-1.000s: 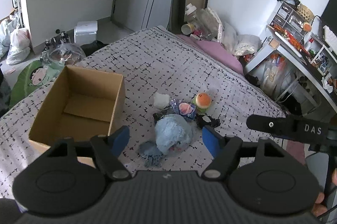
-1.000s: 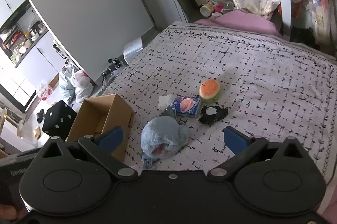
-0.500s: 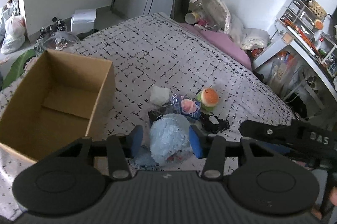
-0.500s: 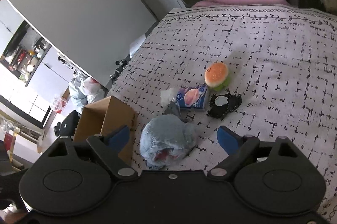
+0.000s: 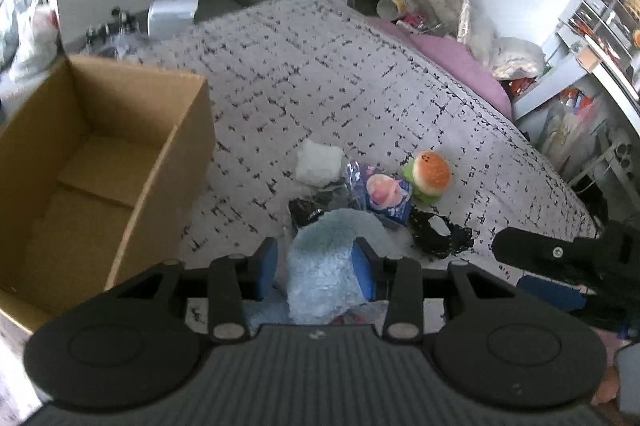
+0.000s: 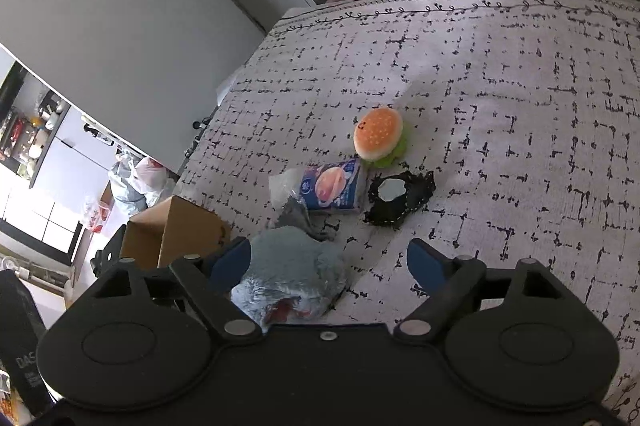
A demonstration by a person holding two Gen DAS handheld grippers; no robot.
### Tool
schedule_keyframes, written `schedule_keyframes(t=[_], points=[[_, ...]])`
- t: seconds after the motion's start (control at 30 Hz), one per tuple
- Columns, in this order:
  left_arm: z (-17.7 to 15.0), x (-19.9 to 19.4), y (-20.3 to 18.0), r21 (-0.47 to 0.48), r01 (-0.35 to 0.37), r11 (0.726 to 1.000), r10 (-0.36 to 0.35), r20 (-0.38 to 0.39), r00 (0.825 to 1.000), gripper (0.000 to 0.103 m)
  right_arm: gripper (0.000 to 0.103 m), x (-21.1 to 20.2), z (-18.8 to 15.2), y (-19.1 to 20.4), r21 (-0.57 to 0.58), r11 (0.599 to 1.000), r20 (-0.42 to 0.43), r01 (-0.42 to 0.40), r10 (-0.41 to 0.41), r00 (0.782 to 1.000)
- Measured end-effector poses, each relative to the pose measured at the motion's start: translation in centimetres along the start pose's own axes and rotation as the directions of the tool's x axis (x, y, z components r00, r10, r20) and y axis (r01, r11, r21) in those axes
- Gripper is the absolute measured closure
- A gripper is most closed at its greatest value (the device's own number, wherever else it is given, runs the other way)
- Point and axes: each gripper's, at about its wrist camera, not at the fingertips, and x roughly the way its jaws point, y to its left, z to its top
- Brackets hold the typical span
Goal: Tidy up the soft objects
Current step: 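Move the right tool down toward the light-blue plush toy, then close the right gripper on the light-blue plush toy and lift it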
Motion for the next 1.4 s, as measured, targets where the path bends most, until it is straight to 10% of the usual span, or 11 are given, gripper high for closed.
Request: schedule_keyframes(t=[1.17, 1.4], points=[[-4.6, -1.1, -4.0, 0.030, 0.114, 0.993, -0.110, -0.102, 0.989, 0.063, 0.019, 1.9, -0.9, -1.2, 0.146, 0.984, -0.130, -0.098, 0.117, 0.985], [-4.3, -2.3, -3.6, 0.003, 0.102, 0.995, -0.102, -0.089, 0.991, 0.063, 0.043, 3.4, -2.0, -1.2, 0.126, 0.991, -0.209, -0.050, 0.075, 0.975]])
